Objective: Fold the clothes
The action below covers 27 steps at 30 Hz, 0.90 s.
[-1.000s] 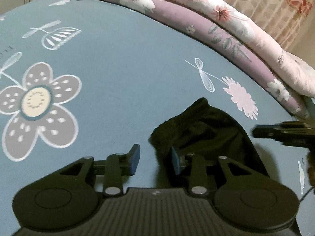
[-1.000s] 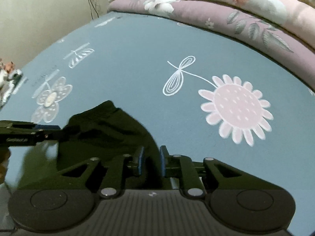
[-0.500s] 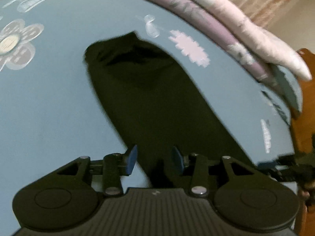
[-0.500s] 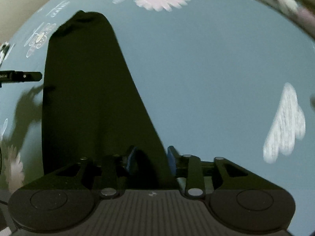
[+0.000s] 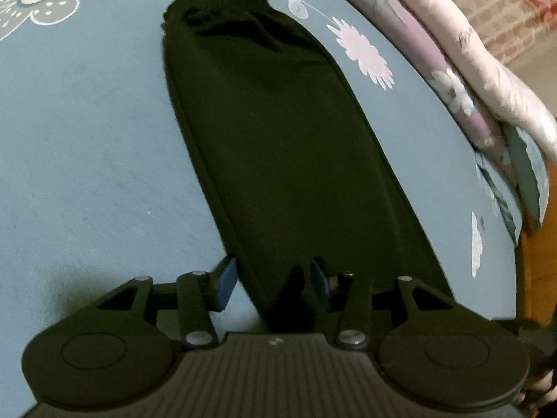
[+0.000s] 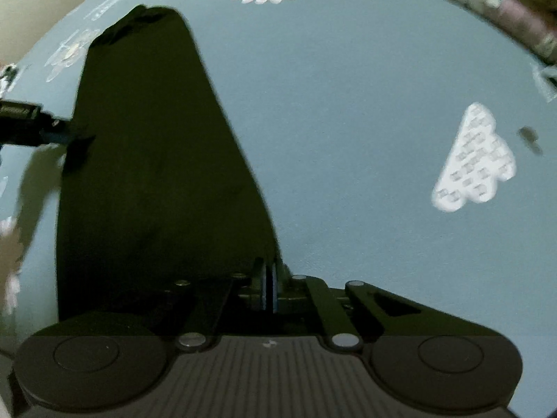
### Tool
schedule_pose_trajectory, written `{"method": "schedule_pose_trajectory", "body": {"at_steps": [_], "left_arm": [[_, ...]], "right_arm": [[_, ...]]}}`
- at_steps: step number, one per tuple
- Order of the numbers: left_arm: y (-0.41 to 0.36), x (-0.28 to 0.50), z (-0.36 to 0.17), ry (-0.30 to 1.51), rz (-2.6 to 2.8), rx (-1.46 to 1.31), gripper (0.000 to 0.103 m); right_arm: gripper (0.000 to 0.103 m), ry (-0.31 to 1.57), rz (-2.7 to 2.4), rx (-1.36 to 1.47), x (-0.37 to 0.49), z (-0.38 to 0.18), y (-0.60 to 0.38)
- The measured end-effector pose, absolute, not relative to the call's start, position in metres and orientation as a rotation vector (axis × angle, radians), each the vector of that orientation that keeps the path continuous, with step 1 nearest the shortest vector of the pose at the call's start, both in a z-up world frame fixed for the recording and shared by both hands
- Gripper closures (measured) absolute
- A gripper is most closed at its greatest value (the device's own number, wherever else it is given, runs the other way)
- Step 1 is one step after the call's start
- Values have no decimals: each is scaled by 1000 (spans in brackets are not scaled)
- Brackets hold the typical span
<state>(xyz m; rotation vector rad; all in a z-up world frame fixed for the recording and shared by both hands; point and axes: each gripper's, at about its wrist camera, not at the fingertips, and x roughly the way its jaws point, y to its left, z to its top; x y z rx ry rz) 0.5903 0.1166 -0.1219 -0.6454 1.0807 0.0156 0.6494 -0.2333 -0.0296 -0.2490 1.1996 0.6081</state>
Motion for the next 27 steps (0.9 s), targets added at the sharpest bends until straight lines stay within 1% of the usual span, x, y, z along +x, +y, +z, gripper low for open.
{"method": "schedule_pose_trajectory", "body": {"at_steps": [3, 5, 6, 7, 8, 10, 11, 15, 19, 22, 27], "left_arm": [[109, 590, -120, 1096, 15, -581, 59], [107, 589, -118, 1108, 23, -571, 59], [106, 589, -115, 1116, 26, -566, 59], [105, 587, -113, 1120, 15, -555, 59], [103, 586, -110, 1123, 3, -543, 57], [99, 583, -106, 1129, -22, -519, 57], [95, 581, -104, 1134, -35, -499, 57], [73, 567, -94, 1165, -100, -428, 57], [43, 548, -81, 1174, -150, -350, 56], [19, 533, -74, 1163, -187, -313, 55], [-8, 507, -69, 1159, -219, -287, 54]], "right_arm": [[99, 1198, 584, -242, 652, -29, -232], [96, 1217, 585, -245, 650, -33, -226], [92, 1204, 588, -226, 646, -26, -229], [85, 1191, 594, -204, 643, -19, -233], [81, 1178, 599, -181, 640, -12, -238], [62, 1137, 571, -158, 627, 9, -260], [60, 1136, 552, -159, 620, 16, -273], [59, 1179, 440, -180, 578, 40, -342], [55, 1224, 368, -139, 523, 54, -406], [55, 1273, 351, -135, 495, 32, -428], [55, 1318, 378, -139, 479, -25, -450]]}}
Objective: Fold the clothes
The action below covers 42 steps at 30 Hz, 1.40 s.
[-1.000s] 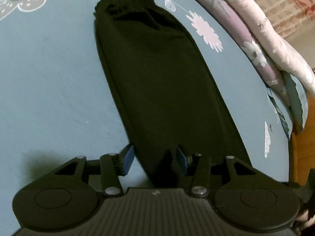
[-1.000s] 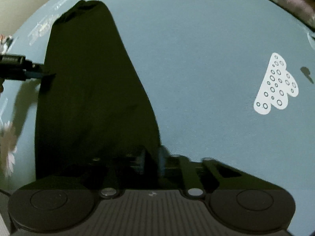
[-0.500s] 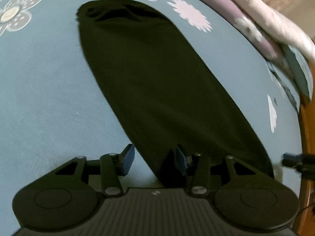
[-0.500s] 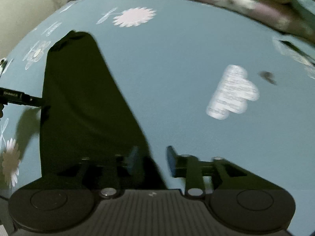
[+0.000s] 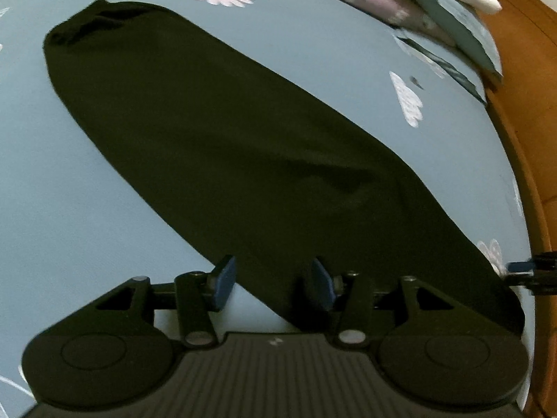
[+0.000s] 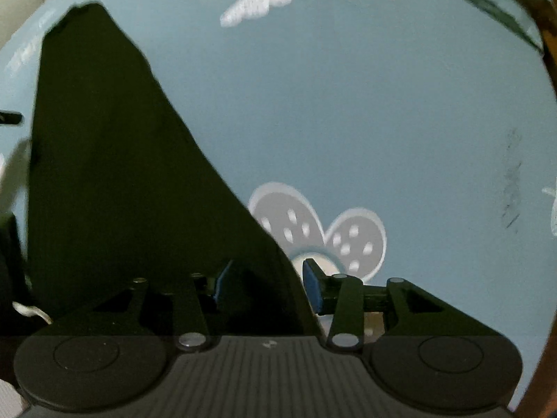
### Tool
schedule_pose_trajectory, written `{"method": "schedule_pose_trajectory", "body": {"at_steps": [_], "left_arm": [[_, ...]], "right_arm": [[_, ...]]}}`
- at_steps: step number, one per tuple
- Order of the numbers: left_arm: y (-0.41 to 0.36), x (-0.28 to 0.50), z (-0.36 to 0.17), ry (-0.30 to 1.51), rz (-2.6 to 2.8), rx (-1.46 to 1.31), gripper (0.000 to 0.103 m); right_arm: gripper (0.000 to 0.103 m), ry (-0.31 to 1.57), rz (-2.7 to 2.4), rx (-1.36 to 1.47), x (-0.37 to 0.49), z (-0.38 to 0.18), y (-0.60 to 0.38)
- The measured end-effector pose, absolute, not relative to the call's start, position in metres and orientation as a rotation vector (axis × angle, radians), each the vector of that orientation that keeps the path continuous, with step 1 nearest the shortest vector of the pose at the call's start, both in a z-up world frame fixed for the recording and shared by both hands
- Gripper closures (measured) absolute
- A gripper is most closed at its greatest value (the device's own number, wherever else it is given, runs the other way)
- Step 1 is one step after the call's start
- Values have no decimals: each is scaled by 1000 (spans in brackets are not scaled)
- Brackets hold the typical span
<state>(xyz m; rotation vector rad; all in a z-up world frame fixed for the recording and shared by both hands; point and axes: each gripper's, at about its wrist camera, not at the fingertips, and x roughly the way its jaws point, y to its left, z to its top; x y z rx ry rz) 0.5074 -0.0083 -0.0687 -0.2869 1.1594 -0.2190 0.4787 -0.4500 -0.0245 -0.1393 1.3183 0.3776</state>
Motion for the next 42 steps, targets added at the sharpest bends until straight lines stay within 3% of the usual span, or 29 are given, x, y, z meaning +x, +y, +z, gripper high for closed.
{"method": "schedule_pose_trajectory", "body": {"at_steps": [5, 6, 7, 10, 17, 26, 29, 32, 36, 42], "left_arm": [[-22, 480, -68, 1170, -199, -247, 54], [-25, 475, -68, 1178, -192, -242, 54], [-28, 472, -70, 1184, -188, -241, 54], [-38, 466, -73, 1199, -182, -240, 54], [-52, 458, -61, 1177, -220, -188, 54], [-42, 455, -36, 1100, -242, -187, 54], [-38, 454, -35, 1096, -249, -180, 54], [-41, 457, -37, 1112, -256, -172, 54], [-44, 469, -40, 1128, -264, -201, 54], [-40, 486, -56, 1165, -233, -307, 54]], "right_arm": [[52, 1261, 426, -145, 466, -42, -451], [64, 1263, 432, -141, 464, -42, -450], [85, 1264, 439, -145, 462, -40, -448], [95, 1242, 422, -198, 452, -33, -437], [97, 1158, 345, -291, 444, -5, -436], [97, 1111, 166, -353, 494, 6, -461], [93, 1142, 136, -284, 503, -6, -477], [82, 1128, 95, -217, 485, 3, -489], [54, 1053, 34, -1, 442, 35, -518], [43, 1103, -45, 255, 348, 33, -555]]}}
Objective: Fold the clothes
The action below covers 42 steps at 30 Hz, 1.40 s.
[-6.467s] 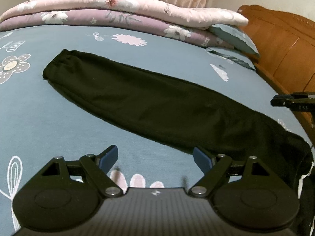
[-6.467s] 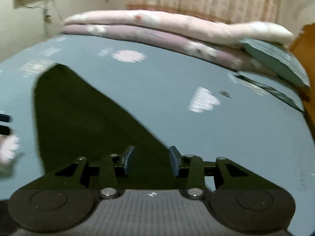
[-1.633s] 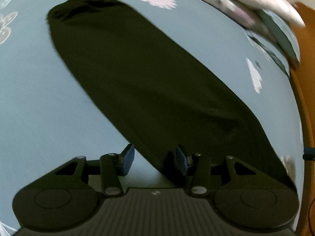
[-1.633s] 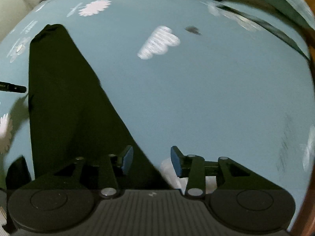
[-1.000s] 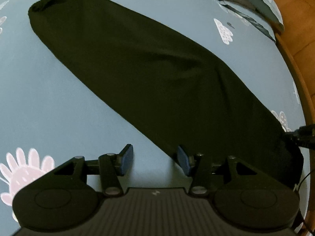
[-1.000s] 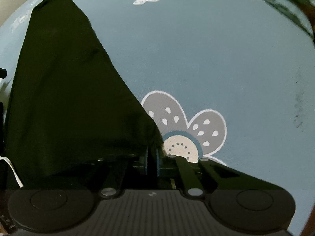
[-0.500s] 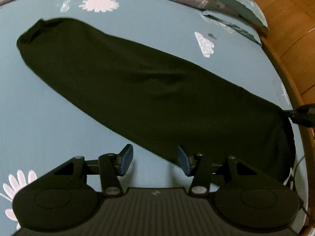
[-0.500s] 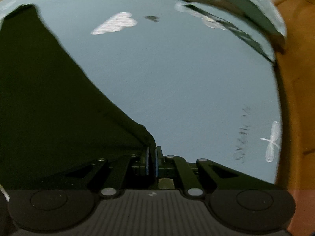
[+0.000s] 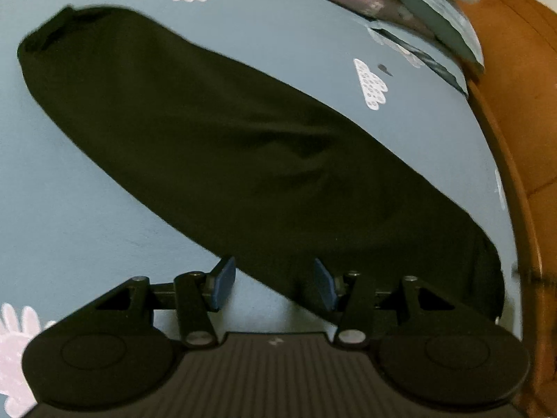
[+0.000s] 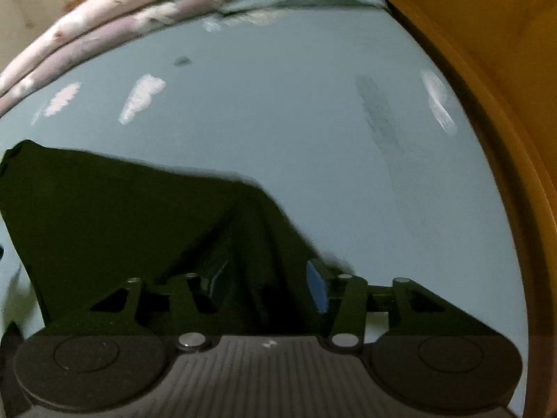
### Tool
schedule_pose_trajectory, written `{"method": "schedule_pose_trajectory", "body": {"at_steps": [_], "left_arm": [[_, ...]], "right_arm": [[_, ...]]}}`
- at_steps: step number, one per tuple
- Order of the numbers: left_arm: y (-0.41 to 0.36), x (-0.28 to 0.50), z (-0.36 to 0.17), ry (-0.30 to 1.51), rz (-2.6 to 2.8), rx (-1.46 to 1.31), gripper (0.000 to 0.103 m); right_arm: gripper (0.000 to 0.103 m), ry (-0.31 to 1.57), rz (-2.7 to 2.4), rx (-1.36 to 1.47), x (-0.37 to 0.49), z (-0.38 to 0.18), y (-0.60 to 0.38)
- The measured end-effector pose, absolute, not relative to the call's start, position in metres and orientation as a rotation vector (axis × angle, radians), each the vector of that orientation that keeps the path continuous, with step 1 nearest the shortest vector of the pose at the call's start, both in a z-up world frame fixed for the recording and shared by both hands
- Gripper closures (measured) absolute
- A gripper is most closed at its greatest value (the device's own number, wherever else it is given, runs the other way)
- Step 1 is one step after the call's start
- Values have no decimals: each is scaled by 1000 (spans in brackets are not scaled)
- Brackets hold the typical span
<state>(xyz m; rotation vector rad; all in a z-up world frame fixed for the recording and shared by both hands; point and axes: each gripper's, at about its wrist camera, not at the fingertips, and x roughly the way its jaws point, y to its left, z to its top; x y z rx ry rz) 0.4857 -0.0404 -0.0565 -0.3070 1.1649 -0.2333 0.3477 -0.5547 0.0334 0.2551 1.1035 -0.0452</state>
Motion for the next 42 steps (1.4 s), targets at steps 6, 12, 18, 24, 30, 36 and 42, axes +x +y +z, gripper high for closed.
{"method": "schedule_pose_trajectory", "body": {"at_steps": [6, 12, 18, 24, 30, 36, 42], "left_arm": [[-51, 486, -66, 1204, -245, -289, 54], [-62, 481, -71, 1221, -245, -270, 53], [-76, 474, -68, 1213, -272, -219, 54], [-78, 473, -60, 1189, -304, -176, 53], [-71, 480, -53, 1152, -306, -115, 53], [-74, 512, -46, 1063, -371, 65, 51], [-65, 558, -62, 992, -437, 193, 45]], "right_arm": [[42, 1139, -163, 461, 297, -14, -568], [37, 1042, -173, 493, 301, -20, -555], [74, 1088, -193, 315, 322, -8, -551], [74, 1094, -260, 275, 330, 3, -559], [54, 1027, -285, 255, 332, 22, -539], [49, 1027, -48, 178, 371, 35, -459], [43, 998, 130, 168, 442, 33, -375]]}}
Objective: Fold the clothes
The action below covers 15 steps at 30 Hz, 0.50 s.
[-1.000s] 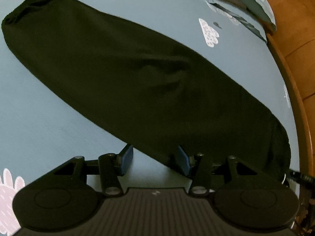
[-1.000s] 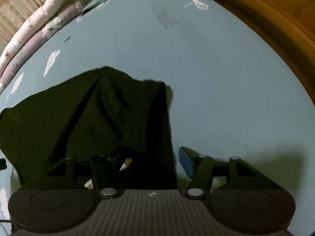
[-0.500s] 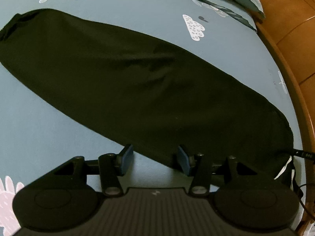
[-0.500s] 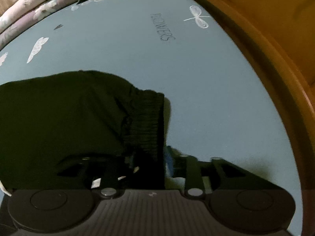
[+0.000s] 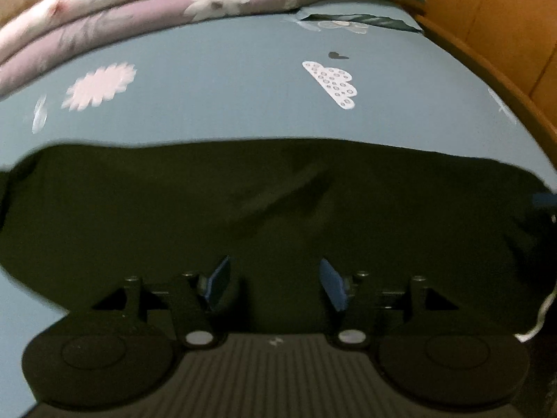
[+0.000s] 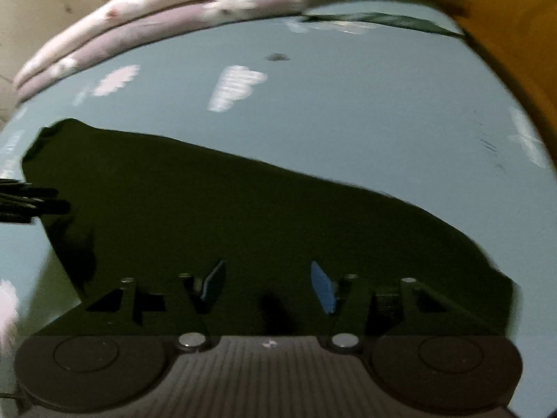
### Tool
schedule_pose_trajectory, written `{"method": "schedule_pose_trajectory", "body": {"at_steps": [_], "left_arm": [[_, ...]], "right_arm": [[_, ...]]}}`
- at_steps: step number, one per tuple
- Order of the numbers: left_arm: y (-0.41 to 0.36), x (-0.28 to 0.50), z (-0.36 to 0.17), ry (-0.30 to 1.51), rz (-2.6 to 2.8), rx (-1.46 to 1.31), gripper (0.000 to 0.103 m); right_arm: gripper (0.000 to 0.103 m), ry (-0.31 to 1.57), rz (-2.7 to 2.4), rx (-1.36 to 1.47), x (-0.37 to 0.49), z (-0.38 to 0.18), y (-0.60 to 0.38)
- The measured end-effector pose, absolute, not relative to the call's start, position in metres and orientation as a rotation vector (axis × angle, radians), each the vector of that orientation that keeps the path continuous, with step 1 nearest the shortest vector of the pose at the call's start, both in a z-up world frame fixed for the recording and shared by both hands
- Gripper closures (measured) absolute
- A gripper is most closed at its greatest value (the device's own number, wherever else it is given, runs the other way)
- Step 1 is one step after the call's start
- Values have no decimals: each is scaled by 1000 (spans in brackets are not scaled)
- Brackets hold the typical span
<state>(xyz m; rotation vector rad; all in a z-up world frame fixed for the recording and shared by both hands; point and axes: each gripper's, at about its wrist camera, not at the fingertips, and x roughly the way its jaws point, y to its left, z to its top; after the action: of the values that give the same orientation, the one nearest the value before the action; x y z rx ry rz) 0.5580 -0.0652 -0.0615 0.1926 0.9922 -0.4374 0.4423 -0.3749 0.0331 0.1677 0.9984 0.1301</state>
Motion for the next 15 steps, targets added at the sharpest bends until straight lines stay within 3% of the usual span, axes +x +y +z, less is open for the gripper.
{"method": "schedule_pose_trajectory", "body": {"at_steps": [7, 11, 15], "left_arm": [[8, 595, -102, 1035, -338, 75, 43], [55, 588, -97, 1063, -282, -45, 43], [105, 597, -81, 962, -136, -125, 43]], "right_arm": [[43, 992, 246, 197, 506, 18, -297], [42, 1018, 267, 156, 526, 5, -271], [42, 1023, 288, 137, 547, 2, -256]]}}
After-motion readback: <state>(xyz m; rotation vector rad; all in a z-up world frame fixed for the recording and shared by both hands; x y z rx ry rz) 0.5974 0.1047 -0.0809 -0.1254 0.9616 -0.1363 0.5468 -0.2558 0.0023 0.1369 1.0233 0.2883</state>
